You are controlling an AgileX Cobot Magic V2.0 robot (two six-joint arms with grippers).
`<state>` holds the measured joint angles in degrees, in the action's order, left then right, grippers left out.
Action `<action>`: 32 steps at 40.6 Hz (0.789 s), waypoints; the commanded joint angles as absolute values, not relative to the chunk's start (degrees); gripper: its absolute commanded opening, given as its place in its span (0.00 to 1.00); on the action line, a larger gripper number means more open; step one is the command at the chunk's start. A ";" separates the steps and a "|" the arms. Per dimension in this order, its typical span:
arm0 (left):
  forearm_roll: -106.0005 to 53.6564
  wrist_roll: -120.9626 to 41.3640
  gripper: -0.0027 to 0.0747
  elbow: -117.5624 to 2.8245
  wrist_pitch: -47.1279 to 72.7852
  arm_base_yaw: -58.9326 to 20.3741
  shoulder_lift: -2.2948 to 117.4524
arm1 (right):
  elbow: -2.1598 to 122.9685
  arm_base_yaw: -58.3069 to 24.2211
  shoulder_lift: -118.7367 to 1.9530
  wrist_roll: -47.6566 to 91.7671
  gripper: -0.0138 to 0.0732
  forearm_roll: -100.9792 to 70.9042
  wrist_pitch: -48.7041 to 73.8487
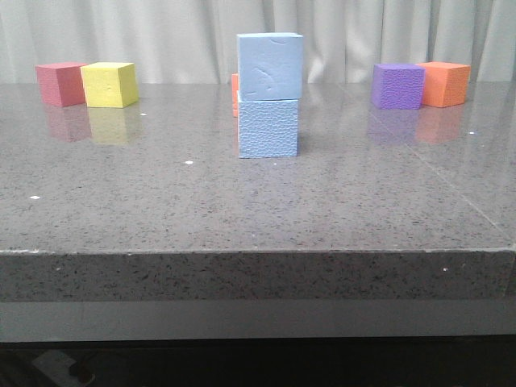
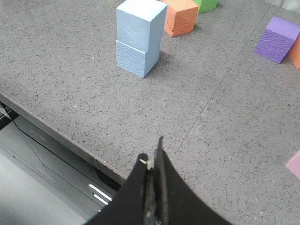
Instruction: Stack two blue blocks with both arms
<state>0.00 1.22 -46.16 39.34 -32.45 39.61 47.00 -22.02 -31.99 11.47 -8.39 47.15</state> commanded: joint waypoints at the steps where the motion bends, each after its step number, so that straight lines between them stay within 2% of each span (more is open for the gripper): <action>1: 0.36 1.24 0.10 -47.64 34.93 -32.37 39.54 | 48.28 -21.82 -32.07 11.37 0.08 -8.40 43.62; 14: 0.51 1.24 0.02 -45.26 32.22 -32.09 37.72 | 48.28 -21.82 -32.07 11.37 0.08 -8.40 43.68; 25: 0.00 1.24 0.01 -26.63 15.17 -15.66 21.98 | 48.28 -21.82 -32.07 11.37 0.08 -8.40 43.68; 32: 0.00 1.13 0.01 -11.97 4.36 -8.88 9.70 | 48.28 -21.82 -32.07 11.37 0.08 -8.40 43.68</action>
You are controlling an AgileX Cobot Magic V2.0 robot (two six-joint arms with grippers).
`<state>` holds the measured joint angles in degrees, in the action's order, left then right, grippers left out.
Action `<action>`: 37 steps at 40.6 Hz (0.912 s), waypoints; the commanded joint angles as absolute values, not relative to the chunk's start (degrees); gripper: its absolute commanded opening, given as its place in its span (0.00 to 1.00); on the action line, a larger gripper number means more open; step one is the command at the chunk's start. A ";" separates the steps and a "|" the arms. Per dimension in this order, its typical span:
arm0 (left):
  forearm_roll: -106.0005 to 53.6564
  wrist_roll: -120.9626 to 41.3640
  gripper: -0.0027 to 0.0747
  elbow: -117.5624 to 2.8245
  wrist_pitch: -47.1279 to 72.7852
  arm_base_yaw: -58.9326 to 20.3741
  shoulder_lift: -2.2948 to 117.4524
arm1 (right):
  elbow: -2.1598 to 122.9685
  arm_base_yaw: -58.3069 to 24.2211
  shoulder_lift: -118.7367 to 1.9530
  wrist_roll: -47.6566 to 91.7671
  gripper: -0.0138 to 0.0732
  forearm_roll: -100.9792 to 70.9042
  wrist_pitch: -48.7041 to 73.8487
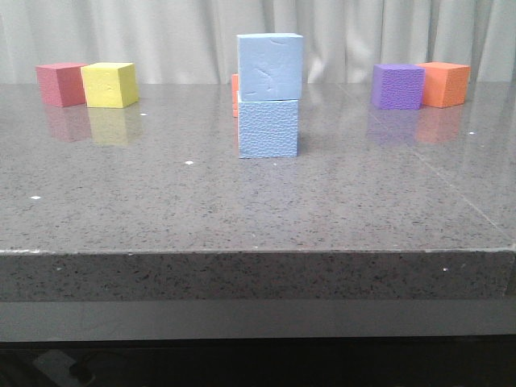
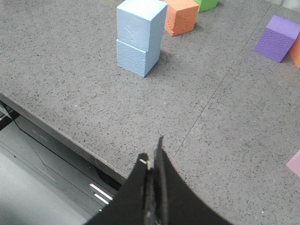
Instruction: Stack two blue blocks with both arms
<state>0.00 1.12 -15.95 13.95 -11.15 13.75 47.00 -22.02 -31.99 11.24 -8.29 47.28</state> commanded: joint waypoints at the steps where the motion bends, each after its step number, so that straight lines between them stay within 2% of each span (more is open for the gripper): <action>1: 0.00 1.13 0.01 -10.56 3.76 -8.35 8.01 | 48.28 -21.82 -32.07 11.37 0.08 -8.40 43.68; 12: -0.68 1.13 0.01 0.57 -1.19 -5.03 -0.47 | 48.28 -21.82 -32.07 11.37 0.08 -8.40 43.68; 37: -0.37 0.96 0.01 0.44 0.00 -5.30 -1.37 | 48.28 -21.82 -32.07 11.37 0.08 -8.40 43.71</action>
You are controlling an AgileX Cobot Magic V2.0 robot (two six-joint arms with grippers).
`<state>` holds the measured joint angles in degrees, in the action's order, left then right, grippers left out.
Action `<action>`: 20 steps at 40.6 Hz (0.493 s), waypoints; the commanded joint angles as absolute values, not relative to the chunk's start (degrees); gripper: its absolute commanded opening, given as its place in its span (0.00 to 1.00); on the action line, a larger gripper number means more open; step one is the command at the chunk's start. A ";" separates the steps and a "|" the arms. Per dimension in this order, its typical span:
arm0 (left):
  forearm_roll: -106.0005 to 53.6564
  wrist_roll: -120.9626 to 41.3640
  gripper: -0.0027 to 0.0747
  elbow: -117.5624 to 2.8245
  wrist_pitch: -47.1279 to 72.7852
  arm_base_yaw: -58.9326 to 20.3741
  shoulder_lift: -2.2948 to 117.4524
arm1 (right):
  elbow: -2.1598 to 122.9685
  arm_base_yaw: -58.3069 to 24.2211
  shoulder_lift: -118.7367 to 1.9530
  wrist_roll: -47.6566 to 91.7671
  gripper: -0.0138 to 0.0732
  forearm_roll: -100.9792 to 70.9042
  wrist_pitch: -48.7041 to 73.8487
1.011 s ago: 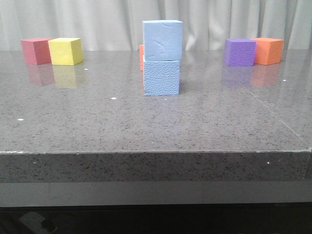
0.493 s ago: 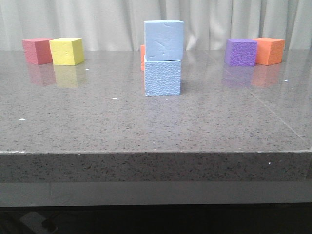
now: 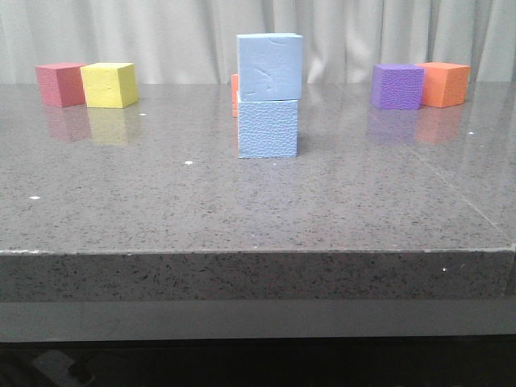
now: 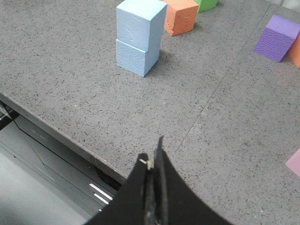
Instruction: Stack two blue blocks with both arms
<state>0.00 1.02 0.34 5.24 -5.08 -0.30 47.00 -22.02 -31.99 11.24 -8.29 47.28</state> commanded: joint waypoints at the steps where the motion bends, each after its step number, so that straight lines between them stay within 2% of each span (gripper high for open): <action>1: -0.37 0.87 0.01 0.44 -0.39 -5.30 -1.37 | 48.28 -21.82 -32.07 11.37 0.08 -8.40 43.71; 20: -1.76 -1.90 0.01 0.44 -2.32 -5.30 -1.37 | 48.28 -21.82 -32.07 11.37 0.08 -8.40 43.71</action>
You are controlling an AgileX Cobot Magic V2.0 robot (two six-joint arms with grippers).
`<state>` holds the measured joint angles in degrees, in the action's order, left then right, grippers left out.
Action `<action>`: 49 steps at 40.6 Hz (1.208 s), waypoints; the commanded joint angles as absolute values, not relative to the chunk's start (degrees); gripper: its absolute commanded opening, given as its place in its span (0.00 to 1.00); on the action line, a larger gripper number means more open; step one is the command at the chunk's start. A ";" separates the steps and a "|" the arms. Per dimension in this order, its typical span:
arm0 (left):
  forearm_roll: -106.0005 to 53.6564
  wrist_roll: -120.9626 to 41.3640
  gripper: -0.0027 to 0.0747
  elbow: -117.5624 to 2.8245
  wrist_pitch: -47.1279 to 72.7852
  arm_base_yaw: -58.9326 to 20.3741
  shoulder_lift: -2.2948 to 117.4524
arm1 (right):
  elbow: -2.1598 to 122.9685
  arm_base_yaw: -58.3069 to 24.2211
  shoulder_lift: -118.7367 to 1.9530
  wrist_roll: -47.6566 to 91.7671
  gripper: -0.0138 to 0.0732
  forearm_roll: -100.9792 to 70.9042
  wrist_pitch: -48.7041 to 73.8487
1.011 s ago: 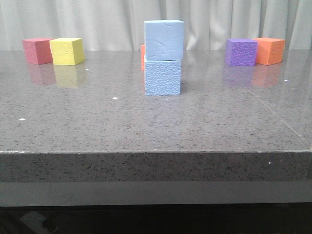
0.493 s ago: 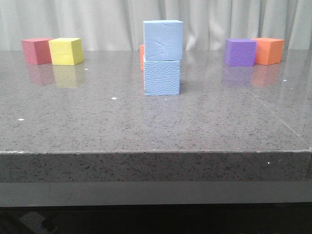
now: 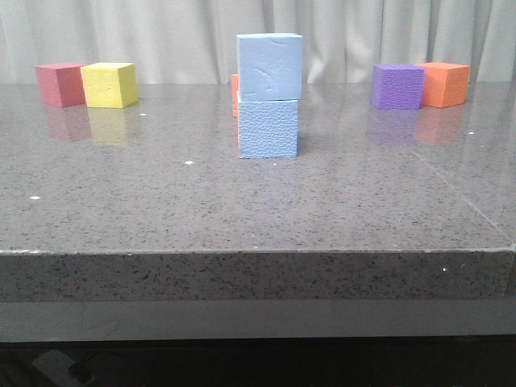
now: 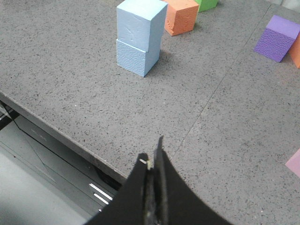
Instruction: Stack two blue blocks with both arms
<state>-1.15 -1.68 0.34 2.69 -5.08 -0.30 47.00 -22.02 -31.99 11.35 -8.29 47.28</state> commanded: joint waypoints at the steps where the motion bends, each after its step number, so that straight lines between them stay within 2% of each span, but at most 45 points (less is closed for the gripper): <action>1: -1.76 -1.90 0.01 0.44 -2.32 -5.30 -1.37 | 48.28 -21.82 -32.07 11.37 0.08 -8.40 43.71; 22: -1.76 -1.90 0.01 0.44 -2.32 -5.30 -1.37 | 48.28 -21.82 -32.07 11.37 0.08 -8.40 43.71; 27: -1.76 -1.90 0.01 0.44 -2.32 -5.30 -1.37 | 46.25 -21.02 -29.84 11.77 0.08 -5.16 40.51; 31: -1.76 -1.90 0.01 0.44 -2.32 -5.30 -1.29 | 39.97 -16.09 -24.86 11.77 0.08 -4.77 31.21; 38: -1.76 -1.90 0.01 0.44 -2.32 -5.30 -1.29 | 21.59 -7.81 -13.61 11.77 0.08 -4.77 10.75; 49: -1.76 -1.90 0.01 0.44 -2.32 -5.30 -1.29 | 1.75 -1.82 -1.21 11.77 0.08 -4.77 -1.39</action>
<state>-1.28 -1.89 0.34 2.52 -5.08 -0.30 3.52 -3.12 -2.77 11.43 -5.30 6.75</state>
